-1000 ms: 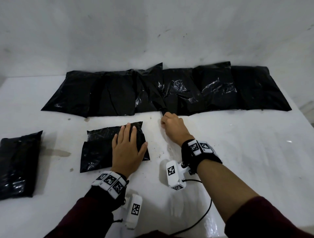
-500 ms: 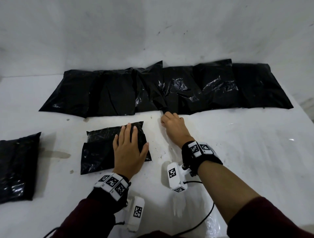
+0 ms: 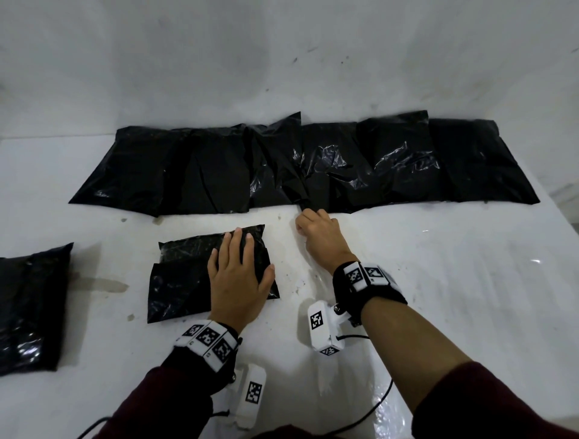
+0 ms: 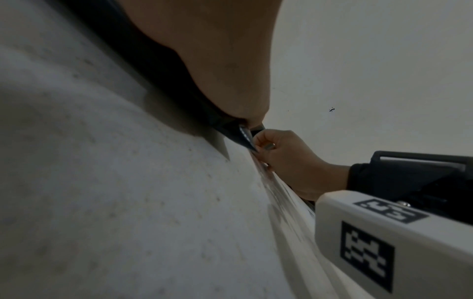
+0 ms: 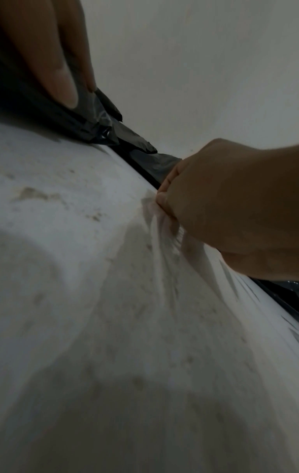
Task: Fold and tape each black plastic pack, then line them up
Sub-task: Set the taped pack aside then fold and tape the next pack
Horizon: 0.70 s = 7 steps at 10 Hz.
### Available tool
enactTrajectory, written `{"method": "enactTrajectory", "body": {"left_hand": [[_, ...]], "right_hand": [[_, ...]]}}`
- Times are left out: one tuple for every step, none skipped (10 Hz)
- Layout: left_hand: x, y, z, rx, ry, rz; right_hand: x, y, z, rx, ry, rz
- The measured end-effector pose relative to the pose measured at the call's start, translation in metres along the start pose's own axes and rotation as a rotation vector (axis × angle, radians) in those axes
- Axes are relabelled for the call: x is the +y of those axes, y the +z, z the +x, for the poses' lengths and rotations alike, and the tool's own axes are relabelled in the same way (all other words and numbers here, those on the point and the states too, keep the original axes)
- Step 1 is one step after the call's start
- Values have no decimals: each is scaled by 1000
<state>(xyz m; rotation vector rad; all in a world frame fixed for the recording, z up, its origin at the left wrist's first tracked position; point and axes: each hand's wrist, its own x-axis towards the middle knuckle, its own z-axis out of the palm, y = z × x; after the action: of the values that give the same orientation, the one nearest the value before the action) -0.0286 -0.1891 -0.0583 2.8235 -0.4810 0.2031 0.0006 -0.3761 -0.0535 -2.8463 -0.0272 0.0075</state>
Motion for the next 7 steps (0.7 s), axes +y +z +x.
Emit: {"method": "enactTrajectory", "body": {"left_hand": [[-1,2,-1,1,0,2],[-1,2,-2,5,1,8],[-1,3,-1,10,1,11],[-1,3,-1,12,-1,11],[-1,3,-1,13,1,8],[-1,2,-2,10,4,7],[-1,2,-1,13,8,12]], "right_hand": [[1,3,-2,7,21,44],[4,4,-3,27,27,93],[5,3,-4,27,16,123],[4,0,-3,-3,18,108],[0,-3,-3,-46,31,42],[-6,-3,-1,-53,56,-37],[-14,-2,3,-49,82,-161]]}}
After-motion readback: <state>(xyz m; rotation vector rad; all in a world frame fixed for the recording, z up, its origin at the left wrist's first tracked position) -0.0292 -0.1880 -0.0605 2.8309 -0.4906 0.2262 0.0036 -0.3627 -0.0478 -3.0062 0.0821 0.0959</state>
